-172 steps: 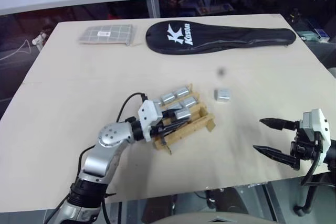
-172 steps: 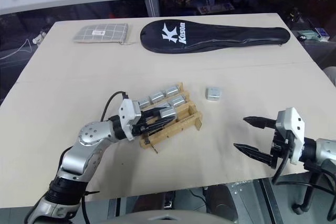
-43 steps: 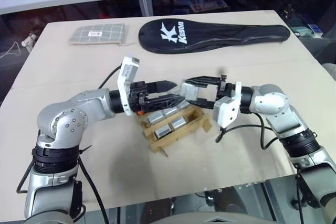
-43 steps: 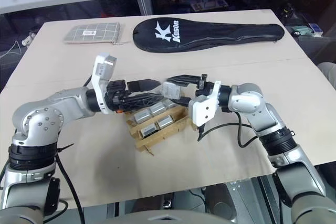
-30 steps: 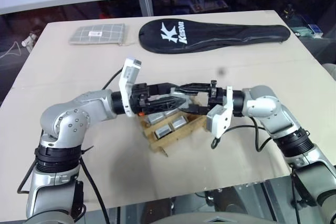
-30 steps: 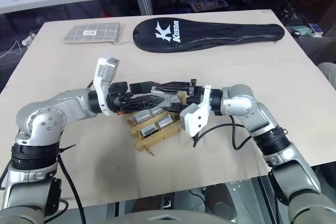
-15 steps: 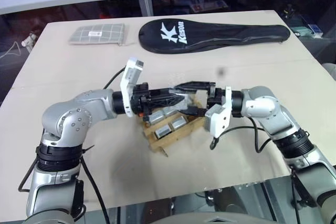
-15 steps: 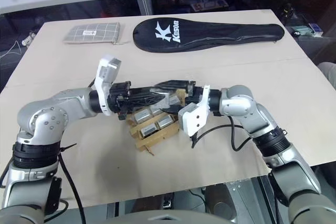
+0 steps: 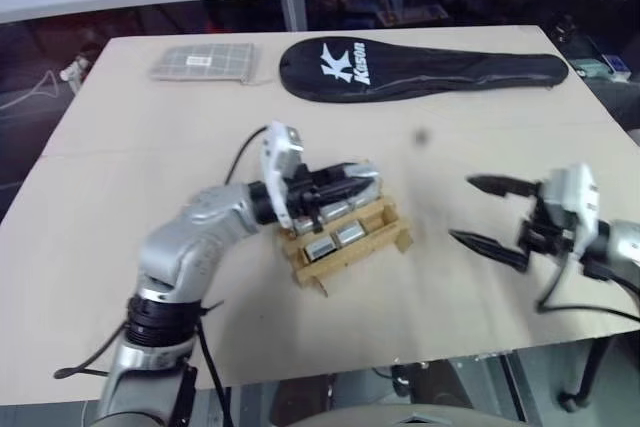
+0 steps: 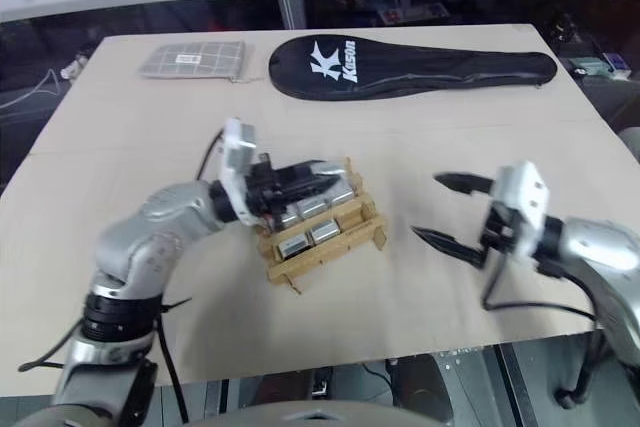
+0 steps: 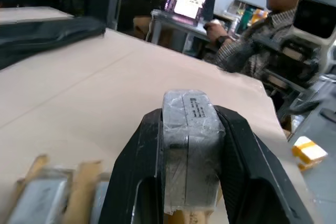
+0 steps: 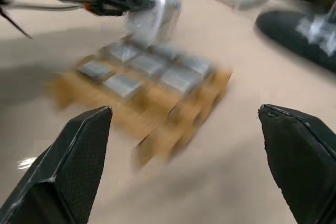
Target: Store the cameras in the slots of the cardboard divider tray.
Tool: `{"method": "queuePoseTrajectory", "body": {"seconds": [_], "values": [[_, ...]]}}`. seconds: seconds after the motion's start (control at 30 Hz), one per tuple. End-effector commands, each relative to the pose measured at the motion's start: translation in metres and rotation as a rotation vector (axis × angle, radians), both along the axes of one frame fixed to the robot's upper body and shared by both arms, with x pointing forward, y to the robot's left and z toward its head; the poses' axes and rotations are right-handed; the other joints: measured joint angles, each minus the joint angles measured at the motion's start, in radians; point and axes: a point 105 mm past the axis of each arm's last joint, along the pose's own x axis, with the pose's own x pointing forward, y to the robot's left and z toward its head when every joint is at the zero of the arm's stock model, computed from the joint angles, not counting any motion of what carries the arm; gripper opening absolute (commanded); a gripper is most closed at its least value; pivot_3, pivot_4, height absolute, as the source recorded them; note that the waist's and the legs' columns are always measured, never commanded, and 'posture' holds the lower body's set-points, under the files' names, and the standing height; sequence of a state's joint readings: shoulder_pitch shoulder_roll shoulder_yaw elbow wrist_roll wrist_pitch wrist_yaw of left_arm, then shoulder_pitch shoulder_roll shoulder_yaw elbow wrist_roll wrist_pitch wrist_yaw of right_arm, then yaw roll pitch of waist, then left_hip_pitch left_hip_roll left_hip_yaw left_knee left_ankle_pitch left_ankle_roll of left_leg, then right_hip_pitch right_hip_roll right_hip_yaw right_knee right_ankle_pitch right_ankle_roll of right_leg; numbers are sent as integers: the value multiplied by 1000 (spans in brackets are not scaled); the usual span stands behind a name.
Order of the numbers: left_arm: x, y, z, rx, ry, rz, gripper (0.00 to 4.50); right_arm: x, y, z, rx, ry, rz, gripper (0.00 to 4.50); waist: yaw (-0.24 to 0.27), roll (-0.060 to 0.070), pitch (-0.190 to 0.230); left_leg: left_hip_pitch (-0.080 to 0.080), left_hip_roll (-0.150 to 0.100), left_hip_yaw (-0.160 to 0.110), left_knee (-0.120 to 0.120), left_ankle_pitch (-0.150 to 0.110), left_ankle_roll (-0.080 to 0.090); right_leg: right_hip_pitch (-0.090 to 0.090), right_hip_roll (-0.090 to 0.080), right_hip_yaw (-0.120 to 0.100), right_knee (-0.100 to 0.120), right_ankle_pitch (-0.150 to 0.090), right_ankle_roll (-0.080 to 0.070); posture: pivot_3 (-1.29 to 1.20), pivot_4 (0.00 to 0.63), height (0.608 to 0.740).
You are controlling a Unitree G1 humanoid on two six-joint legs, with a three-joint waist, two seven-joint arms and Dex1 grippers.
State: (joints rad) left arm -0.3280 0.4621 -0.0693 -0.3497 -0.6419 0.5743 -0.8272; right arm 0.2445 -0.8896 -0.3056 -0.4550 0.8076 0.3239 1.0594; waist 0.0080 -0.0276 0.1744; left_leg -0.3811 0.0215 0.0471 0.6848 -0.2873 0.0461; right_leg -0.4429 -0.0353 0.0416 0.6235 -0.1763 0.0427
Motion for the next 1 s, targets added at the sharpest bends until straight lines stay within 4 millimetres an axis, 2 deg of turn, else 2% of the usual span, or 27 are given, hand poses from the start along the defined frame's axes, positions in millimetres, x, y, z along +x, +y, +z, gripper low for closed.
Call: {"method": "queuePoseTrajectory", "body": {"seconds": [0.03,0.2,0.43,0.7,1.0], "values": [[-4,-9,1,0,-111,18,763,-21,-19,8,33,-6,57,4462,-3,0,0,0,0,0,0,0,0,0,0,1,0,-1,2,0,150,740],[6,-9,-6,15,-209,79,763,-33,-45,-6,-26,74,39,4462,-13,0,0,3,0,0,3,0,0,3,1,1,1,-1,2,0,150,740],[11,-13,-23,1,-225,82,763,-41,-54,5,-11,118,59,4462,-13,1,-1,2,0,-1,3,0,0,3,1,1,1,-1,2,0,150,740],[9,-17,-39,7,-195,65,763,-35,-50,20,65,18,91,4462,-11,1,-1,1,0,-2,3,0,0,3,1,1,0,-1,3,0,150,740],[11,-20,-50,51,-193,55,763,-29,-47,21,86,-18,91,4462,-11,2,-2,2,0,-2,3,0,0,4,1,1,0,-1,3,0,150,740]]}}
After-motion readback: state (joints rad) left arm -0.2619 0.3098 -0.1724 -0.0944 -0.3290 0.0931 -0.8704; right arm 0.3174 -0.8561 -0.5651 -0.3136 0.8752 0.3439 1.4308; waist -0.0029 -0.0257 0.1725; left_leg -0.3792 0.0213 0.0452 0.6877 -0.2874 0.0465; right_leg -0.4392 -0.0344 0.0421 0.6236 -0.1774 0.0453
